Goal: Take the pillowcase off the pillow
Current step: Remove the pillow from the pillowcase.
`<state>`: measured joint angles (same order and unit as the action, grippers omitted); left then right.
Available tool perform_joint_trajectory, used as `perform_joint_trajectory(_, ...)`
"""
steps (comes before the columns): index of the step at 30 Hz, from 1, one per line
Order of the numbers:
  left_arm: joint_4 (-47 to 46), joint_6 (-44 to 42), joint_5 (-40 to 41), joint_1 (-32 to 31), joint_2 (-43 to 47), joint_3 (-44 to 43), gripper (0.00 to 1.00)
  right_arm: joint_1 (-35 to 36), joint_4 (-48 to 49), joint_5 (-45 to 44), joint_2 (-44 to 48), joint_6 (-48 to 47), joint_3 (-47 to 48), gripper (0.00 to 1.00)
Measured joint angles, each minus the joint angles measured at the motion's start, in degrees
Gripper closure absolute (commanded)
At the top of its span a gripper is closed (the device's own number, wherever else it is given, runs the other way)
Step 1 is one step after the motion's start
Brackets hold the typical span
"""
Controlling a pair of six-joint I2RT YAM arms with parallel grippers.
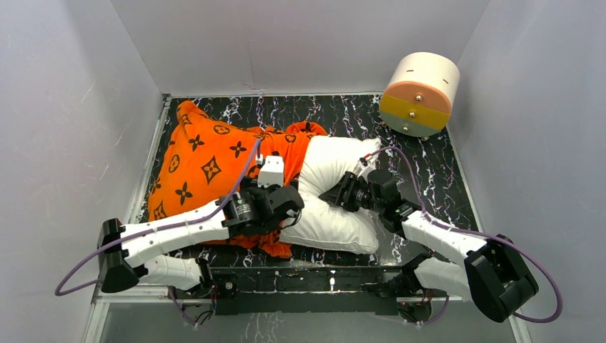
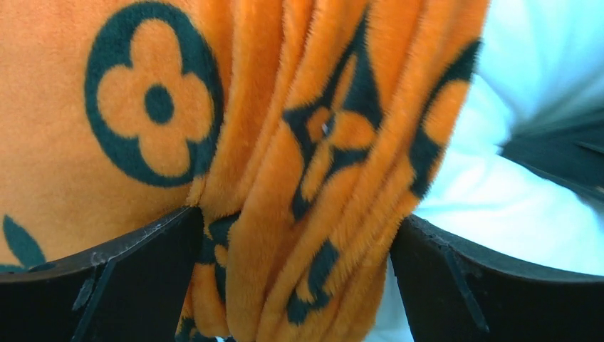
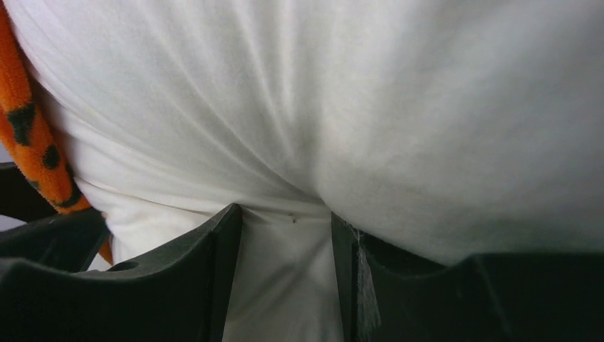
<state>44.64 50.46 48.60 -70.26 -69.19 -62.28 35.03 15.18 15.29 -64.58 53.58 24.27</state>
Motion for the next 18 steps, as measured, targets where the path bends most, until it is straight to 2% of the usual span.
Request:
perform_joint_trajectory(2,-0.63,-2.89,-1.79,3.52,-1.99,0.0,0.05,0.02,-0.07,-0.31,-0.15,0.61,0.17,0.42)
perform_joint_trajectory(6,-4.46,-8.41,-7.13,9.31,0.63,1.62,0.19,0.07,0.02,-0.83,0.04,2.19,-0.02,0.44)
perform_joint_trajectory(8,-4.52,-9.44,-8.59,11.3,2.64,2.08,0.19,0.28,-0.07,-1.27,0.59,2.89,-0.46,0.47)
perform_joint_trajectory(16,-2.51,-14.25,-9.9,30.14,15.17,6.23,0.2,0.81,-1.73,-2.73,2.19,5.84,-1.57,0.5)
perform_joint_trajectory(17,-3.32,-15.78,-12.85,33.2,16.04,7.15,0.33,0.83,-1.9,-2.71,2.12,6.05,-1.53,0.49)
perform_joint_trajectory(18,-4.66,-17.59,-16.61,36.15,15.67,8.02,0.61,0.98,-2.34,-2.54,1.81,6.08,-1.18,0.46)
